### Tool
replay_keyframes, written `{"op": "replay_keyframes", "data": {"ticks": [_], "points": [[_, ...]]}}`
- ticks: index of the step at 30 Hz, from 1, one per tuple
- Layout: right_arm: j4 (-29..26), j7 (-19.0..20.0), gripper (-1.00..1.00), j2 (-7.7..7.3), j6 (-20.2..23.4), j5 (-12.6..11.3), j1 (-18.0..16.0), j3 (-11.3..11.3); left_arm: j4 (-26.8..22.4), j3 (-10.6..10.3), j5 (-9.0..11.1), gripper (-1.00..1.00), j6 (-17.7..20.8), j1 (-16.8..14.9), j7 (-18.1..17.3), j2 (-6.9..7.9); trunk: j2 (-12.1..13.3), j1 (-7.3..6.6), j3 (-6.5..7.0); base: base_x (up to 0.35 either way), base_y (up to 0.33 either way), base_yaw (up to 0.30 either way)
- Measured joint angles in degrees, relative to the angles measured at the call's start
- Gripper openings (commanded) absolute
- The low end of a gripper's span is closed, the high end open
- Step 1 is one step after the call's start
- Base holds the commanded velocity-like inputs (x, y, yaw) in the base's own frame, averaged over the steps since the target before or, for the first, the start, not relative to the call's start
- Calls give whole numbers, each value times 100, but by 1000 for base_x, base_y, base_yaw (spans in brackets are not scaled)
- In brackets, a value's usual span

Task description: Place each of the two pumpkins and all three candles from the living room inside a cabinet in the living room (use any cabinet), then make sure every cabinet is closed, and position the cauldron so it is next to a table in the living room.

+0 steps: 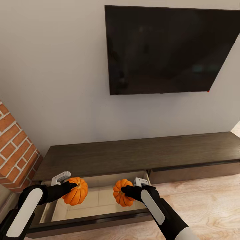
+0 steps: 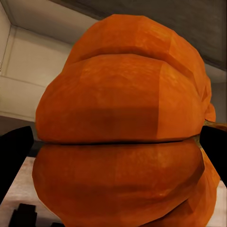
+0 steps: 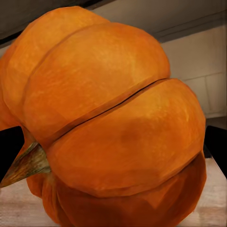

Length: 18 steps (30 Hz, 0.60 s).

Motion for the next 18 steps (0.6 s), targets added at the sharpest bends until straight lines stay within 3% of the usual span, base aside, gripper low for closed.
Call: {"op": "replay_keyframes", "data": {"ticks": [3,4,5,6,7,8,12,18], "points": [[-3,3,-100,17,-59,-27,2,76,-1,6,-8,-100,3,0,5,4,0,0,0,0,-14,0],[24,0,-100,136,-133,30,1,220,-2,3,-6,-100,3,0,8,3,0,0,-1,0,-3,0],[30,8,-100,340,-346,-85,-16,346,0,-1,-1,-100,2,-1,9,0,0,0,0,0,-2,0],[15,3,-100,430,-421,-136,-57,380,0,-2,1,-100,0,-1,9,-1,0,0,0,0,-1,0],[52,-10,-100,463,-413,9,-131,396,1,-1,-5,-100,2,0,10,-1,0,0,1,0,0,0],[133,-12,-100,505,-463,-18,-225,420,4,-1,-9,-100,3,0,10,1,0,0,0,0,0,0],[620,38,-100,553,-611,7,-354,436,7,2,-6,-100,2,0,4,3,0,0,0,0,0,0],[695,146,-100,561,-718,-7,-382,439,10,-9,-12,-100,2,0,-27,7,0,0,0,0,0,0]]}}
